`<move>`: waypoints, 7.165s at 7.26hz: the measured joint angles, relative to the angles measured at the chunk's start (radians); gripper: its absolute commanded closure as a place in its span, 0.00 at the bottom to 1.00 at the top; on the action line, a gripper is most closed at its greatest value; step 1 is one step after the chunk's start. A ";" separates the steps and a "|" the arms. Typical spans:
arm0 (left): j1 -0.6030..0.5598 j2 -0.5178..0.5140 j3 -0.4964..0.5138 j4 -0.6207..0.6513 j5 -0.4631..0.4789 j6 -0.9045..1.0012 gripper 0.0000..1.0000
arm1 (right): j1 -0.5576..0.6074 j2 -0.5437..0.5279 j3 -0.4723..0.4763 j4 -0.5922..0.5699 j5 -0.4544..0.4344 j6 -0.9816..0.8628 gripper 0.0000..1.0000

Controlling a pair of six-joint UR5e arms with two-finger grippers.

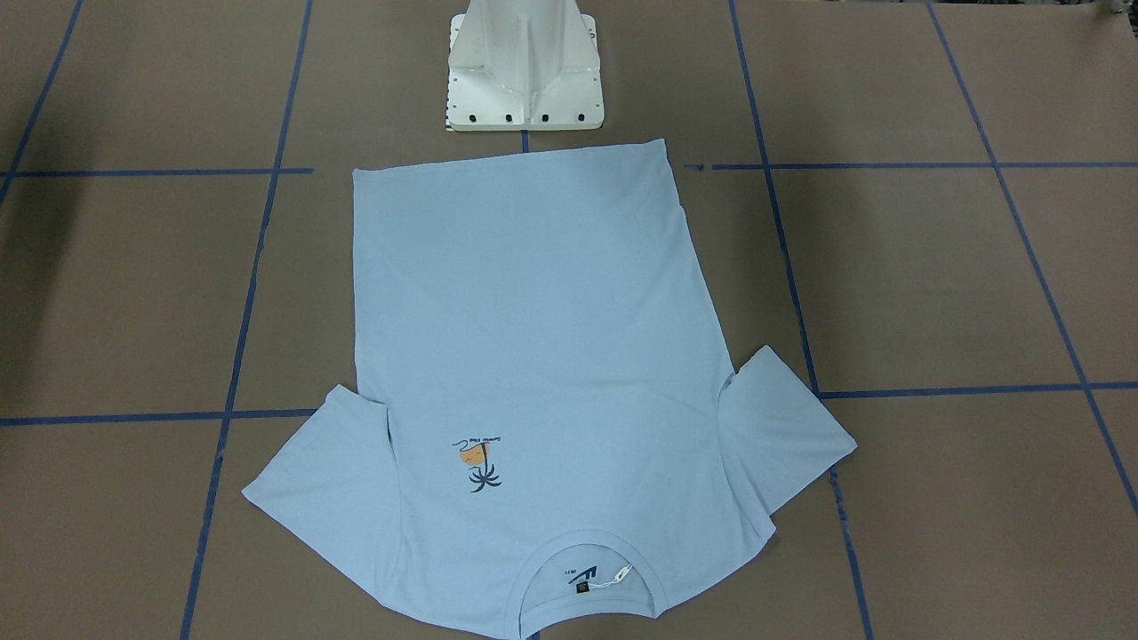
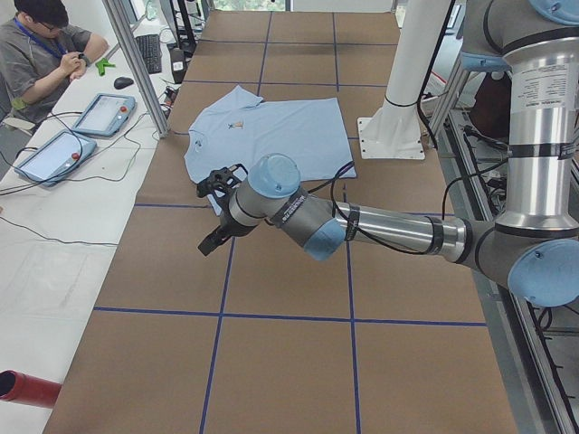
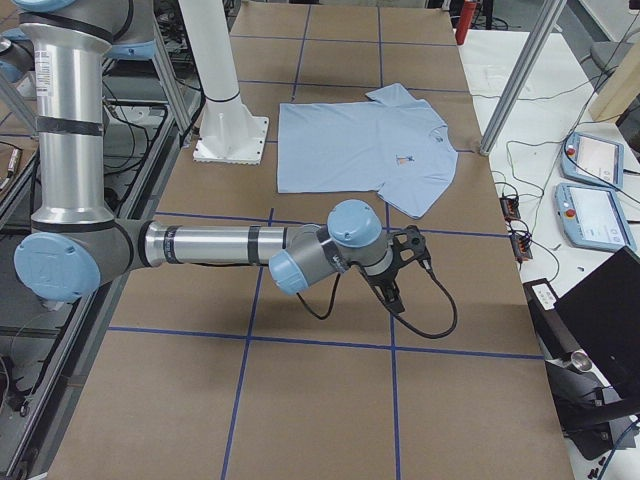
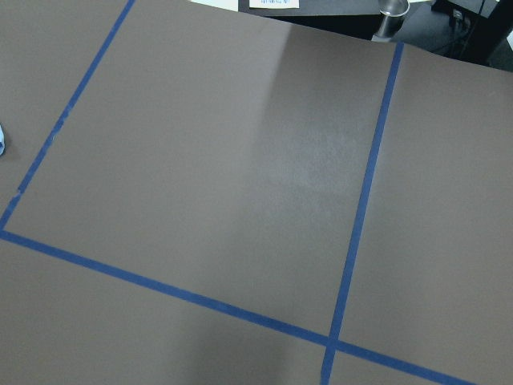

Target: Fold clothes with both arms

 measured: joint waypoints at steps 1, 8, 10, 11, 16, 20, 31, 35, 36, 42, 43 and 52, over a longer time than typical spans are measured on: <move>0.000 -0.009 0.000 -0.010 -0.001 -0.023 0.00 | -0.038 0.079 -0.042 0.004 0.007 0.074 0.00; 0.000 -0.011 0.009 -0.050 -0.002 -0.035 0.00 | -0.582 0.466 -0.312 0.282 -0.480 0.881 0.22; 0.000 -0.010 0.009 -0.051 -0.002 -0.035 0.00 | -0.665 0.478 -0.373 0.345 -0.572 0.918 0.29; 0.000 -0.010 0.009 -0.051 -0.001 -0.035 0.00 | -0.690 0.478 -0.382 0.352 -0.601 0.923 0.32; 0.000 -0.007 0.009 -0.051 -0.002 -0.033 0.00 | -0.716 0.481 -0.433 0.356 -0.652 0.923 0.55; 0.000 -0.007 0.007 -0.051 -0.002 -0.032 0.00 | -0.720 0.483 -0.438 0.357 -0.658 0.922 1.00; 0.000 -0.006 0.008 -0.051 -0.002 -0.035 0.00 | -0.945 0.793 -0.280 -0.235 -0.972 1.133 1.00; 0.000 -0.009 0.009 -0.050 -0.002 -0.039 0.00 | -0.982 0.828 -0.317 -0.231 -1.016 1.118 0.00; 0.003 -0.016 0.009 -0.055 -0.002 -0.058 0.00 | -0.967 0.838 -0.315 -0.231 -0.997 1.105 0.00; 0.352 -0.241 0.144 -0.126 0.133 -0.641 0.36 | -0.605 0.769 -0.275 -0.237 -0.483 0.723 0.00; 0.432 -0.291 0.182 -0.139 0.201 -0.774 0.37 | -0.540 0.722 -0.249 -0.234 -0.404 0.635 0.00; 0.737 -0.482 0.601 -0.393 0.587 -1.143 0.41 | -0.451 0.623 -0.184 -0.225 -0.312 0.520 0.00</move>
